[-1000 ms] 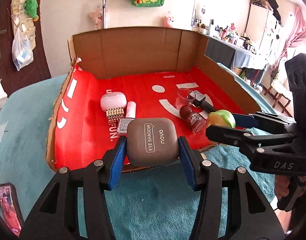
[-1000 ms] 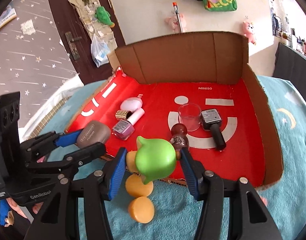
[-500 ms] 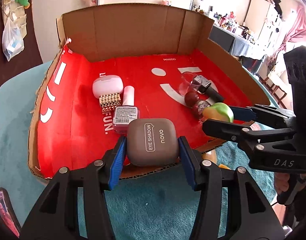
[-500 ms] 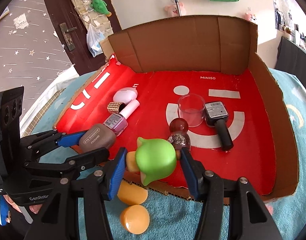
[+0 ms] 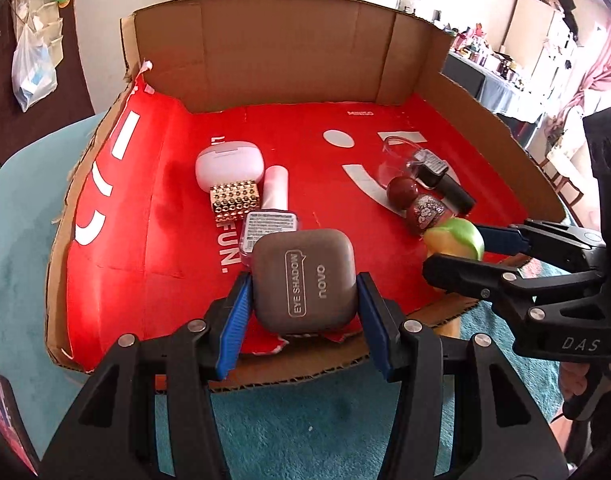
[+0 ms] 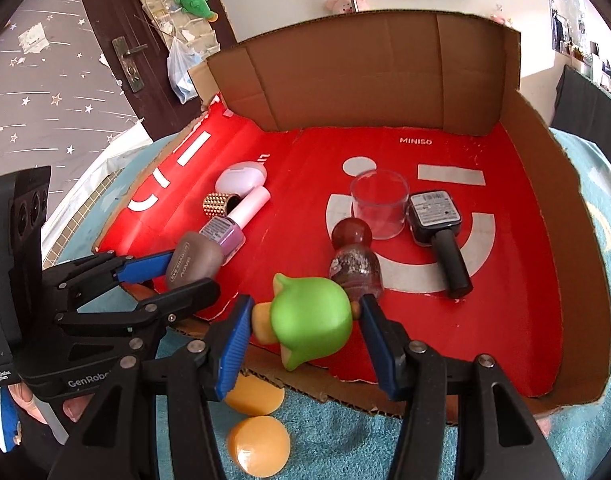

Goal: Organize rigid objects
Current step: 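Carry the eye shadow case and green fruit into the box with both tools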

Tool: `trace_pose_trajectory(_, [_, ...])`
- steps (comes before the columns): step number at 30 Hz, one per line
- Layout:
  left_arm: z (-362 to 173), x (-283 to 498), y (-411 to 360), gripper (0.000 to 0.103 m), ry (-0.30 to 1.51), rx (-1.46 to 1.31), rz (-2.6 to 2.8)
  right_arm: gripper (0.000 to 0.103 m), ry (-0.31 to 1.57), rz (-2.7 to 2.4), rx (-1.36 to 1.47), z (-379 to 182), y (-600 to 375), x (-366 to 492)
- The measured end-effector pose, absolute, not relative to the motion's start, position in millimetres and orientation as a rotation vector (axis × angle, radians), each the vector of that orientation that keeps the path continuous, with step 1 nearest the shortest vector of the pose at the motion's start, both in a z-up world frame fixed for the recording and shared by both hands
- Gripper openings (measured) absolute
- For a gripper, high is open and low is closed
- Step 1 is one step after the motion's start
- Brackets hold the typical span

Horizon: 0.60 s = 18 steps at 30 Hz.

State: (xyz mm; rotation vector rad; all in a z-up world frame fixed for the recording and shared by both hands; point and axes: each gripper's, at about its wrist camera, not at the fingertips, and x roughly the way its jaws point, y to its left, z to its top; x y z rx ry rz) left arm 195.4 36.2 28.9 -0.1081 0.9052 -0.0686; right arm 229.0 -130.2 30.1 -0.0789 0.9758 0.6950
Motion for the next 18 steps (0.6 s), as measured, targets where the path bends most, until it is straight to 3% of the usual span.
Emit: trace_pose_trajectory(18, [25, 202, 45, 0.049, 0.88, -0.086, 0.018, 0.056, 0.917, 0.506, -0.11, 21, -155, 253])
